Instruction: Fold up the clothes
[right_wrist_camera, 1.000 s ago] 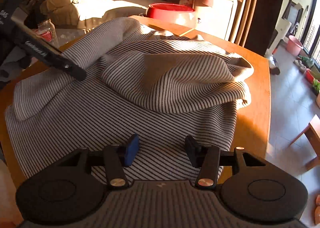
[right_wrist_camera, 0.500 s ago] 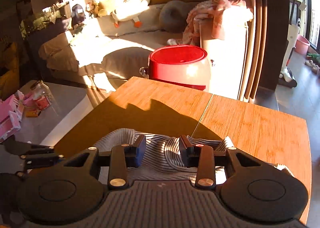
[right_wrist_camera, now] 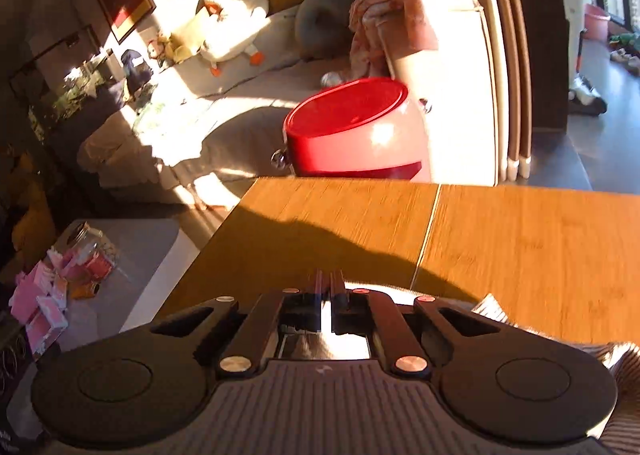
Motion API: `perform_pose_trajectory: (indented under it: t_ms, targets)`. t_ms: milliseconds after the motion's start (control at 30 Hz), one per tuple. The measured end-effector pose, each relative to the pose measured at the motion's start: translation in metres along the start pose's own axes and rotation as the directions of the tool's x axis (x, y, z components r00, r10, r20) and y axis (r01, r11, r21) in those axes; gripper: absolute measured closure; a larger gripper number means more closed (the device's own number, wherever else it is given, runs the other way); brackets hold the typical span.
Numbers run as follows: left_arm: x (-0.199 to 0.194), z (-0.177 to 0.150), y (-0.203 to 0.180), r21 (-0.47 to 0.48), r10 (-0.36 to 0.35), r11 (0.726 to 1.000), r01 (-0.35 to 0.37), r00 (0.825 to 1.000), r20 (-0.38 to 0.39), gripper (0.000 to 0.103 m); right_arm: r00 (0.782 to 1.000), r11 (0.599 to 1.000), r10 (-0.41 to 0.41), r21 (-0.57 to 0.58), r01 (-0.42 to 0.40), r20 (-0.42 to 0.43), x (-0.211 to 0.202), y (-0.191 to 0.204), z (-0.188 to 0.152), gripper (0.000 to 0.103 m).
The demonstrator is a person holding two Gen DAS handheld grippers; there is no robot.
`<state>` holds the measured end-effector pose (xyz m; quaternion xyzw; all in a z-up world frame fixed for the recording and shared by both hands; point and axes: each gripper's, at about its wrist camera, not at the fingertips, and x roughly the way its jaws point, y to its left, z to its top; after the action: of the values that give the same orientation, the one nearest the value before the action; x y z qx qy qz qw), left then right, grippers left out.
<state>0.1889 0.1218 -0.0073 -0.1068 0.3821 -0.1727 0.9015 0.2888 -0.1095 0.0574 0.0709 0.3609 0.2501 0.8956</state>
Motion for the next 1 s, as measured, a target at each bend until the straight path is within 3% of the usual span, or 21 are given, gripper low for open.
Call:
perform_pose_trajectory:
  t_ms: [133, 200, 333, 400, 533, 700, 867, 1000]
  targets:
    - [0.001, 0.001, 0.007, -0.014, 0.013, 1.0, -0.013, 1.0, 0.006, 0.059, 0.984, 0.988, -0.149, -0.038, 0.153, 0.094, -0.008, -0.005, 0.015, 0.098]
    - [0.001, 0.003, 0.009, -0.018, 0.024, 1.0, -0.024, 1.0, 0.013, 0.059, 0.989, 0.988, -0.133, -0.068, 0.137, 0.068, -0.014, -0.005, 0.005, 0.095]
    - [0.002, 0.007, 0.014, -0.027, 0.046, 0.999, -0.045, 0.999, 0.026, 0.058, 0.99, 0.982, -0.133, -0.14, 0.127, -0.035, -0.021, -0.002, -0.04, 0.074]
    - [0.002, 0.009, 0.017, -0.032, 0.057, 0.998, -0.056, 0.998, 0.033, 0.057, 0.976, 0.973, -0.193, -0.148, 0.177, -0.1, -0.019, -0.01, -0.067, 0.07]
    - [0.002, 0.013, 0.021, -0.042, 0.079, 0.996, -0.078, 0.996, 0.046, 0.056, 0.947, 0.944, -0.31, -0.141, 0.298, -0.079, -0.035, -0.025, -0.091, 0.066]
    - [-0.015, 0.019, 0.02, -0.057, 0.073, 0.996, -0.069, 0.994, 0.078, 0.056, 0.961, 0.949, -0.274, -0.151, 0.276, 0.029, -0.09, -0.015, -0.096, 0.065]
    - [-0.039, 0.02, -0.002, -0.038, -0.002, 0.999, 0.006, 0.993, 0.116, 0.054, 0.96, 0.954, -0.28, -0.107, 0.279, 0.006, -0.105, -0.016, -0.125, 0.063]
    - [-0.047, 0.006, -0.024, -0.023, -0.084, 0.996, 0.086, 0.992, 0.091, 0.048, 0.958, 0.956, -0.285, -0.075, 0.284, -0.011, -0.117, -0.016, -0.149, 0.057]
